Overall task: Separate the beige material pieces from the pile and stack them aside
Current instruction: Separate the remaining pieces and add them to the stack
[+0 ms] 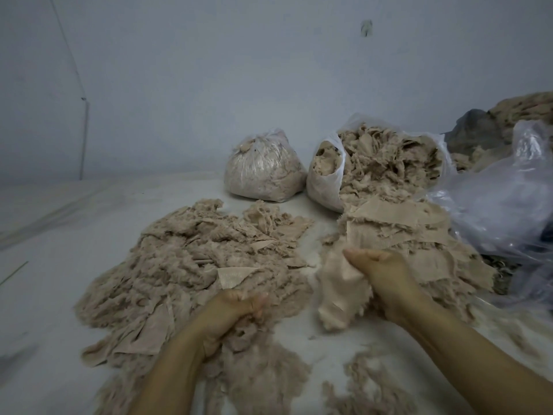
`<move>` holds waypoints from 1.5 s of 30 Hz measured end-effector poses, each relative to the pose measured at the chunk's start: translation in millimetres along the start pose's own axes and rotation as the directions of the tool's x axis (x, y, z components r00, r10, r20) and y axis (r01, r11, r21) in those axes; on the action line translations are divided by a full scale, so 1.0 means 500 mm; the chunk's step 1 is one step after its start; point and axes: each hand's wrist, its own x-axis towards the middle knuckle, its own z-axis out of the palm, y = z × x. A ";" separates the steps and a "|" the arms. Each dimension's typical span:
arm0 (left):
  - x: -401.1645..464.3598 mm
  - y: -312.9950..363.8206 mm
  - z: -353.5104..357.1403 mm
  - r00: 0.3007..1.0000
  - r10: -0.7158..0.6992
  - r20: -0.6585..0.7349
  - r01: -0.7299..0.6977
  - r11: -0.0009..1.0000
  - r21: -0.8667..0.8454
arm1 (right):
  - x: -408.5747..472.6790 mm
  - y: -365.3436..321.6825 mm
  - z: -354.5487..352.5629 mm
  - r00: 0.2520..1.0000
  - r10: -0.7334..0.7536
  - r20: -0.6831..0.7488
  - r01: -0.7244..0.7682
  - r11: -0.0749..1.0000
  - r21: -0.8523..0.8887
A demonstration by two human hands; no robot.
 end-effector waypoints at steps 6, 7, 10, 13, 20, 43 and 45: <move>0.023 0.005 0.077 0.969 0.248 -0.025 -0.248 0.969 -0.006 | -0.033 0.002 0.041 0.858 0.254 0.446 -0.153 0.956 -0.249; 0.022 0.004 0.080 0.967 0.253 -0.023 -0.253 0.968 0.009 | -0.034 0.006 0.047 0.852 0.254 0.458 -0.147 0.955 -0.256; 0.024 -0.007 0.083 0.957 0.285 -0.050 -0.287 0.957 -0.043 | -0.035 0.022 0.057 0.893 0.208 0.400 -0.141 0.971 -0.191; 0.026 -0.004 0.086 0.957 0.265 -0.119 -0.282 0.947 -0.157 | -0.036 0.050 0.068 0.952 0.172 0.253 -0.182 0.983 0.015; 0.042 -0.012 0.081 0.936 0.196 -0.292 -0.254 0.951 -0.177 | -0.041 0.066 0.078 1.000 -0.022 0.005 0.022 0.998 0.065; 0.051 -0.006 0.047 0.922 0.202 -0.330 -0.248 0.963 -0.104 | 0.076 -0.080 -0.001 0.989 -0.144 -0.029 0.129 0.948 -0.291; 0.046 -0.004 0.042 0.935 0.285 -0.210 -0.243 0.948 0.204 | 0.125 -0.124 -0.050 0.954 -0.222 -0.200 0.156 0.942 -0.298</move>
